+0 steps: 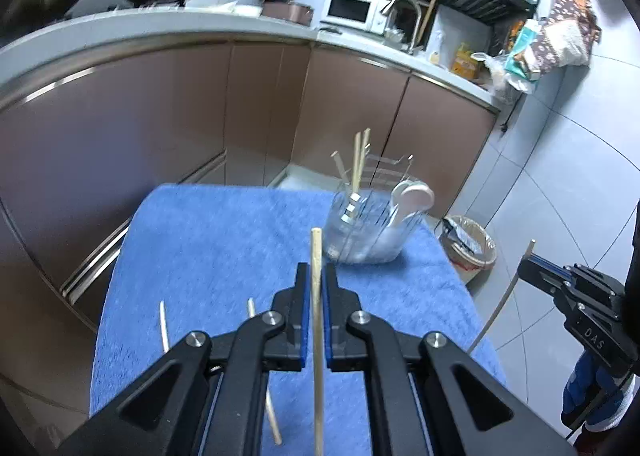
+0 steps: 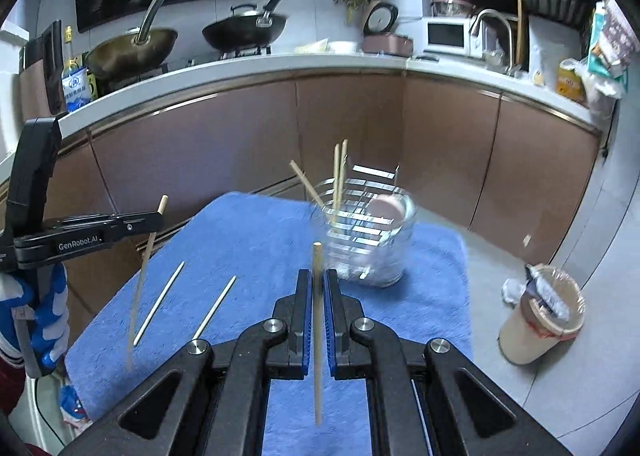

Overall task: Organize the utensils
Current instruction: 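Carry both chopsticks to the holder and drop them in, opening both grippers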

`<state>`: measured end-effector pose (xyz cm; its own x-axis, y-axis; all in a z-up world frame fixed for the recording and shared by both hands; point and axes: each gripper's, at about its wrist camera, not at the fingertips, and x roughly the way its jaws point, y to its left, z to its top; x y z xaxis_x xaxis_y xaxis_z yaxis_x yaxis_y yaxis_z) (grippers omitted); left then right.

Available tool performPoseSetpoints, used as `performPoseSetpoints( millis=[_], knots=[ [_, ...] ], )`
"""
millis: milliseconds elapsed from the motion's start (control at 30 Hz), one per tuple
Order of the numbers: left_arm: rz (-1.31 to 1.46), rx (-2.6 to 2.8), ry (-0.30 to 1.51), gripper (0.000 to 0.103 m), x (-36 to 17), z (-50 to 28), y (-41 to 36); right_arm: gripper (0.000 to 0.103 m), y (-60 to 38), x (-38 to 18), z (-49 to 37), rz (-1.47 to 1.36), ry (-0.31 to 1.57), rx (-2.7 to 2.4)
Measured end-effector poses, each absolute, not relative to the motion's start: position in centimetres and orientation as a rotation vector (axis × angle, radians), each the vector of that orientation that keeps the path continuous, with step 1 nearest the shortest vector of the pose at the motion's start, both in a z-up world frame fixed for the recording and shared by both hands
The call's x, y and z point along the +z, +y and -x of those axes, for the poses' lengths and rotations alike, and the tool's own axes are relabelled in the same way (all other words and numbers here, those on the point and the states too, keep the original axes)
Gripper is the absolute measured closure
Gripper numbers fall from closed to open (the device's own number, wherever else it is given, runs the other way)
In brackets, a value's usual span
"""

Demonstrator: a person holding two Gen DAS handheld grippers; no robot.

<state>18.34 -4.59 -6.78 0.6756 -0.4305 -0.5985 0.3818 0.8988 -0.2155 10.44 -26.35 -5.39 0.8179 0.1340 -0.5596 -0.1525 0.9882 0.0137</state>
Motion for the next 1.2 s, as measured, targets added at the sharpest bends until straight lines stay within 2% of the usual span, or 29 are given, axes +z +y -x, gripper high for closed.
performPoseSetpoints(
  millis=[467, 733, 933, 1200],
  knots=[
    [0.074, -0.496, 0.554, 0.098, -3.2, -19.5, -9.8, 0.097, -27.0, -2.3, -10.9, 0.109, 0.457, 0.086],
    [0.141, -0.525, 0.439, 0.098, 0.6, -21.0, -11.2, 0.097, -27.6, -0.1, -12.3, 0.063, 0.376, 0.123],
    [0.212, -0.525, 0.296, 0.098, 4.5, -23.5, -12.1, 0.097, -29.1, 2.0, -15.3, -0.014, 0.279, 0.148],
    [0.223, -0.455, 0.193, 0.098, 4.5, -27.5, -14.8, 0.097, -30.1, 2.2, -20.4, -0.079, 0.210, 0.162]
  ],
)
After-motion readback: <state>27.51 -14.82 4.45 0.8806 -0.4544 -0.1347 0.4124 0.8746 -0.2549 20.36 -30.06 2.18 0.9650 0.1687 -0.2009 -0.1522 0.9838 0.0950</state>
